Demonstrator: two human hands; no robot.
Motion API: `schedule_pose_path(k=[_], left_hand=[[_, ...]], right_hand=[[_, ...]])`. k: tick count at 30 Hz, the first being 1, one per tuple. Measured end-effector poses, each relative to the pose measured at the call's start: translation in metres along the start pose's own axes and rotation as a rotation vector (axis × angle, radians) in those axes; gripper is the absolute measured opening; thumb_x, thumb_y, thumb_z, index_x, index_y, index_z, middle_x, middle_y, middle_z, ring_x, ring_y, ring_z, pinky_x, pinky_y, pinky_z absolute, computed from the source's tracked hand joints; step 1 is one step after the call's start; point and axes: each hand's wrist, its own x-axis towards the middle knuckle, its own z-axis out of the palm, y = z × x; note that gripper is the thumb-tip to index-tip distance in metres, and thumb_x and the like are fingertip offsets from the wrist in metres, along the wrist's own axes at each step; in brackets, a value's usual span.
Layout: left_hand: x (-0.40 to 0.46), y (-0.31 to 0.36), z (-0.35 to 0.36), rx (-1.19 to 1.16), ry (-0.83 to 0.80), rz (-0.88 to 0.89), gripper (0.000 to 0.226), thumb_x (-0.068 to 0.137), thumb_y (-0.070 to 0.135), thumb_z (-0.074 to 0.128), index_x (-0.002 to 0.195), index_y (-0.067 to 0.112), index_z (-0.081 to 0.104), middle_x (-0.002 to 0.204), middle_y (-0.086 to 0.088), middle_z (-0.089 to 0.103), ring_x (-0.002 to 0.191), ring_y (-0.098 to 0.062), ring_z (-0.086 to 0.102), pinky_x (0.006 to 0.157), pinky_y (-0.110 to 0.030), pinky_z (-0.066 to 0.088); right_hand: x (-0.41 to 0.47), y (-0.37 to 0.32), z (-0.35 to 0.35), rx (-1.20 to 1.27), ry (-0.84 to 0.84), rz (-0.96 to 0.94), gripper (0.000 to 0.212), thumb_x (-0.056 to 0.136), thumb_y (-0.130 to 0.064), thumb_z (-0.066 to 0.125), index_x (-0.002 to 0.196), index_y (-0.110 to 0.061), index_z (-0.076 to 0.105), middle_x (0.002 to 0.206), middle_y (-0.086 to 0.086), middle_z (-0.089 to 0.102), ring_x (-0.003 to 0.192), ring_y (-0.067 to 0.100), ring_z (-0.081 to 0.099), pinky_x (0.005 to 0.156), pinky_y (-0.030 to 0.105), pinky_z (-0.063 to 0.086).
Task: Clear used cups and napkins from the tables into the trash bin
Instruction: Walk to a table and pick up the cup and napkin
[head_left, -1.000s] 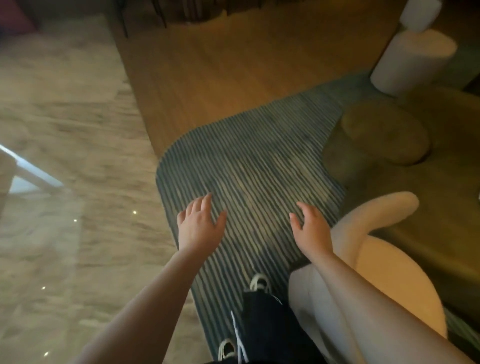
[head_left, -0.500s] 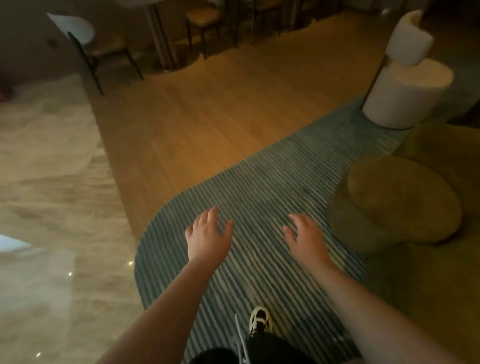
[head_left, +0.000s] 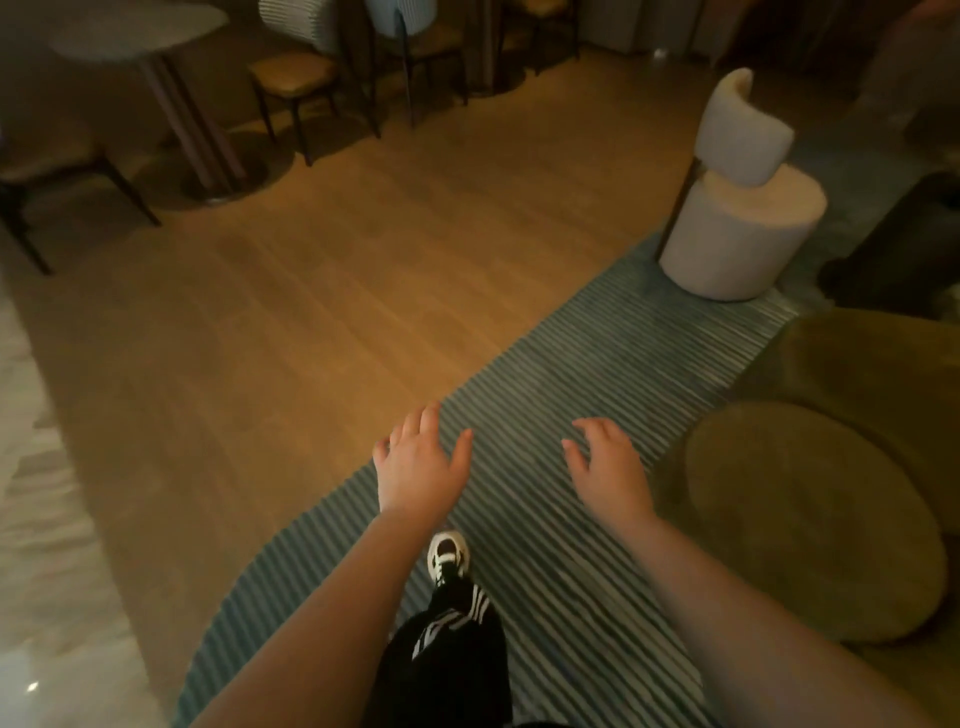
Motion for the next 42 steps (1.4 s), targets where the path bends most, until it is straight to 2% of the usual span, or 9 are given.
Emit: schedule_pose_path(k=[5, 10, 19, 24, 28, 33, 35, 38, 42], left_hand=[[0.170, -0.008, -0.006, 0.062, -0.040, 0.080, 0.062, 0.092, 0.058, 0.034, 0.142, 0.020, 0.036, 0.142, -0.001, 0.045, 0.129, -0.021, 0.040, 0.105, -0.046, 0.027], [0.314, 0.006, -0.019, 0.076, -0.070, 0.148, 0.062, 0.092, 0.057, 0.036, 0.142, 0.020, 0.036, 0.144, -0.002, 0.043, 0.132, -0.019, 0.037, 0.105, -0.044, 0.026], [0.546, 0.047, 0.022, 0.033, -0.120, 0.246, 0.066, 0.090, 0.060, 0.030, 0.143, 0.021, 0.033, 0.146, -0.003, 0.040, 0.135, -0.018, 0.031, 0.107, -0.046, 0.023], [0.710, 0.095, 0.060, 0.050, -0.129, 0.292, 0.068, 0.087, 0.062, 0.028, 0.141, 0.021, 0.036, 0.144, -0.004, 0.042, 0.134, -0.019, 0.034, 0.105, -0.047, 0.025], [0.835, 0.145, 0.071, 0.087, -0.159, 0.308, 0.064, 0.090, 0.059, 0.034, 0.141, 0.020, 0.037, 0.144, -0.004, 0.043, 0.132, -0.021, 0.036, 0.104, -0.045, 0.026], [0.965, 0.211, 0.078, 0.047, -0.184, 0.344, 0.063, 0.091, 0.057, 0.034, 0.142, 0.020, 0.035, 0.143, -0.003, 0.043, 0.132, -0.020, 0.036, 0.105, -0.046, 0.026], [1.014, 0.234, 0.087, 0.028, -0.209, 0.362, 0.063, 0.092, 0.057, 0.033, 0.143, 0.020, 0.033, 0.143, -0.003, 0.043, 0.131, -0.020, 0.036, 0.106, -0.046, 0.026], [1.095, 0.268, 0.110, 0.032, -0.230, 0.368, 0.062, 0.092, 0.056, 0.033, 0.143, 0.020, 0.032, 0.144, -0.002, 0.041, 0.132, -0.020, 0.035, 0.107, -0.045, 0.024], [1.227, 0.315, 0.152, 0.022, -0.250, 0.386, 0.062, 0.091, 0.057, 0.034, 0.141, 0.021, 0.033, 0.144, -0.002, 0.041, 0.131, -0.021, 0.036, 0.106, -0.046, 0.022]], right_hand=[[0.151, -0.028, -0.003, -0.025, -0.001, 0.106, 0.040, 0.098, -0.038, 0.040, 0.131, -0.016, 0.047, 0.135, 0.004, 0.047, 0.123, 0.022, 0.044, 0.100, 0.041, 0.041], [0.274, -0.049, -0.018, -0.003, 0.057, 0.183, 0.041, 0.098, -0.036, 0.042, 0.132, -0.015, 0.047, 0.135, 0.005, 0.048, 0.122, 0.022, 0.046, 0.100, 0.041, 0.042], [0.489, -0.026, -0.029, 0.039, 0.134, 0.258, 0.040, 0.098, -0.035, 0.043, 0.132, -0.014, 0.048, 0.136, 0.005, 0.048, 0.125, 0.022, 0.044, 0.103, 0.043, 0.039], [0.647, 0.009, -0.043, 0.029, 0.161, 0.280, 0.040, 0.098, -0.034, 0.044, 0.132, -0.015, 0.048, 0.136, 0.006, 0.049, 0.125, 0.023, 0.044, 0.103, 0.040, 0.038], [0.772, 0.032, -0.075, 0.032, 0.177, 0.324, 0.039, 0.098, -0.032, 0.045, 0.131, -0.013, 0.049, 0.135, 0.007, 0.050, 0.124, 0.025, 0.045, 0.103, 0.040, 0.039], [0.899, 0.058, -0.121, 0.059, 0.223, 0.361, 0.036, 0.097, -0.028, 0.048, 0.129, -0.012, 0.051, 0.133, 0.009, 0.051, 0.124, 0.026, 0.045, 0.101, 0.041, 0.039], [0.947, 0.069, -0.136, 0.108, 0.250, 0.383, 0.035, 0.095, -0.025, 0.050, 0.127, -0.010, 0.053, 0.130, 0.012, 0.052, 0.121, 0.029, 0.047, 0.100, 0.044, 0.040], [1.025, 0.094, -0.155, 0.086, 0.303, 0.374, 0.032, 0.093, -0.020, 0.055, 0.121, -0.005, 0.058, 0.123, 0.018, 0.057, 0.115, 0.035, 0.052, 0.097, 0.043, 0.042], [1.152, 0.136, -0.178, 0.051, 0.305, 0.409, 0.034, 0.095, -0.025, 0.052, 0.124, -0.007, 0.055, 0.126, 0.014, 0.055, 0.118, 0.030, 0.049, 0.098, 0.040, 0.041]])
